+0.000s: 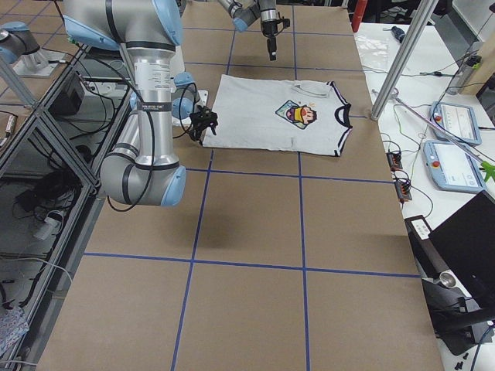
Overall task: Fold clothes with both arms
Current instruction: 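Move both grippers toward the shirt's hem nearest the robot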
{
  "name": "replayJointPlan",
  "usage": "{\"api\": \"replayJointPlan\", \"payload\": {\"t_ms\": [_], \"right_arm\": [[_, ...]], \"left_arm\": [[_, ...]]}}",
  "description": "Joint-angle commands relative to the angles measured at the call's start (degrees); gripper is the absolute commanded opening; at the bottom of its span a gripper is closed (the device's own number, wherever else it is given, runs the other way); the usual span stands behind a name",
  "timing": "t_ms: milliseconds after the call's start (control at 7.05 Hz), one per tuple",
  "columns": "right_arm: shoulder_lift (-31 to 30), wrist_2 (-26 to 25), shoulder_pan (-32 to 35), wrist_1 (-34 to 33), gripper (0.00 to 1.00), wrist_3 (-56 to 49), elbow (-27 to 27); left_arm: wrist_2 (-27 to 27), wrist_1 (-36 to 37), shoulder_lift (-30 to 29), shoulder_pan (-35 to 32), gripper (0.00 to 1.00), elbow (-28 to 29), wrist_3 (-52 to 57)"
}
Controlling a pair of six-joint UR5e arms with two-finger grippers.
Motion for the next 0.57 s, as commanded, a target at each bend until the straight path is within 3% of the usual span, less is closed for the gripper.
{"api": "replayJointPlan", "payload": {"t_ms": [0, 142, 425], "right_arm": [[0.03, 0.52, -0.22, -0.04, 0.85, 0.25, -0.41], [-0.06, 0.52, -0.31, -0.04, 0.81, 0.34, -0.76], [-0.15, 0.79, -1.44, -0.04, 0.58, 2.44, -0.76]], "left_arm": [[0.04, 0.0, 0.01, 0.01, 0.69, -0.16, 0.0], [0.04, 0.0, 0.01, 0.01, 0.69, -0.25, 0.0], [-0.05, 0.0, 0.7, 0.01, 0.69, -0.77, -0.09]]}}
